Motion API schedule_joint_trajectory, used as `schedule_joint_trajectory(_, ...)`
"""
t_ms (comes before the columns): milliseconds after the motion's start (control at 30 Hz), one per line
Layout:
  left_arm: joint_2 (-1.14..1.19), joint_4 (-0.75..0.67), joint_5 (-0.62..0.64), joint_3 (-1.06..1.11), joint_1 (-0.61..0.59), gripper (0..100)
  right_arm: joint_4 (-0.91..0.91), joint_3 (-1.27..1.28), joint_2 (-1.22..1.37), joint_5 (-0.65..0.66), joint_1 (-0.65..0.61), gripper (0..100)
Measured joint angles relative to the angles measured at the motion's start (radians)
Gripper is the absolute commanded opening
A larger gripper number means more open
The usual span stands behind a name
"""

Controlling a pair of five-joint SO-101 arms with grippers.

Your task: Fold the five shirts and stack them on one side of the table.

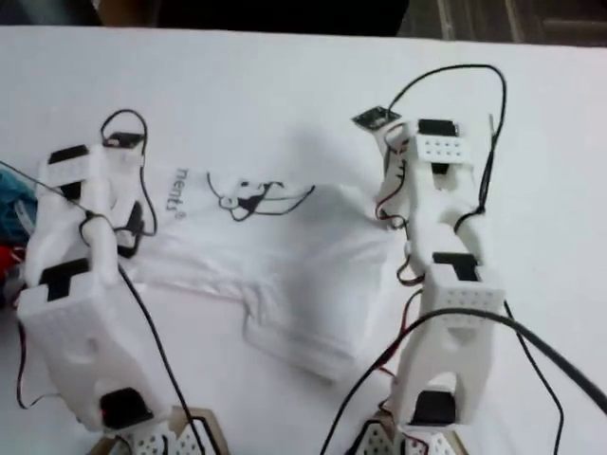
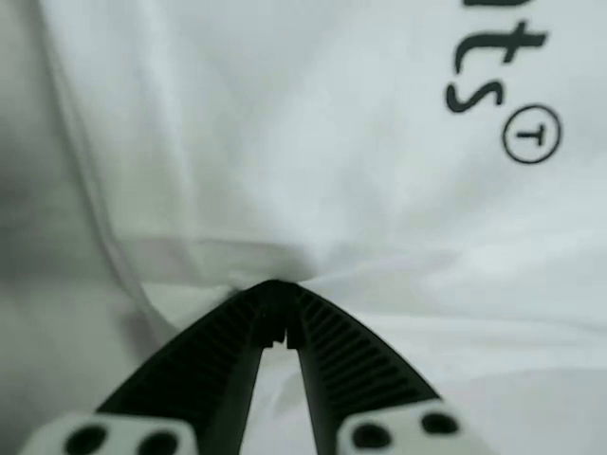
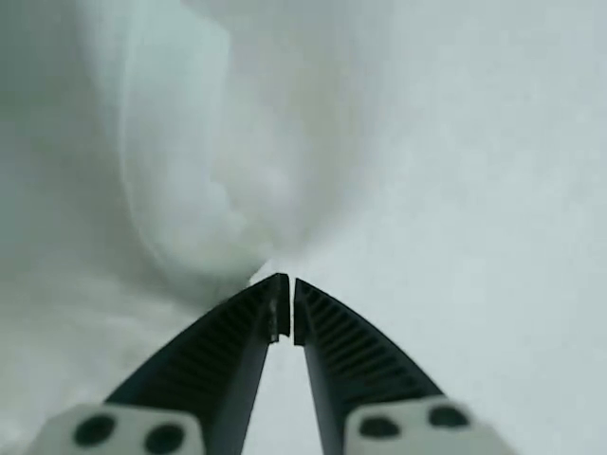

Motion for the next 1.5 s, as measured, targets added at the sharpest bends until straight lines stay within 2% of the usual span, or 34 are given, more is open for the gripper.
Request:
schedule_joint_trajectory(133, 0.0, 0.0, 0.0, 0.0, 0.0, 2, 0.023, 0.002, -0.13, 0.002, -0.021, 2.2)
schedule_joint_trajectory(333, 0.0, 0.0, 0.0, 0.0, 0.0, 2, 0.149, 0.086, -0.423, 0.011, -0.161, 2.2)
schedule_joint_trajectory(533, 0.0, 0.0, 0.0, 0.0, 0.0, 2, 0.117, 0.442, -0.73, 0.012, -0.37, 3.8)
schedule_joint_trajectory(667, 0.0, 0.0, 0.0, 0.0, 0.0, 2, 0.015, 0.747, -0.876, 0.012, -0.486, 17.2)
schedule_joint_trajectory(767, 0.0, 0.0, 0.0, 0.0, 0.0, 2, -0.051, 0.945, -0.921, 0.012, -0.569, 25.0)
schedule_joint_trajectory(967, 0.0, 0.0, 0.0, 0.0, 0.0, 2, -0.158, 1.155, -0.933, -0.028, -0.735, 25.7)
schedule_joint_trajectory(1067, 0.0, 0.0, 0.0, 0.0, 0.0, 2, -0.201, 1.177, -0.933, -0.081, -0.763, 25.8)
schedule_joint_trajectory(1300, 0.0, 0.0, 0.0, 0.0, 0.0, 2, -0.227, 1.185, -0.933, -0.104, -0.868, 25.8)
schedule_joint_trajectory(1500, 0.0, 0.0, 0.0, 0.0, 0.0, 2, -0.259, 1.197, -0.904, -0.104, -0.875, 25.8)
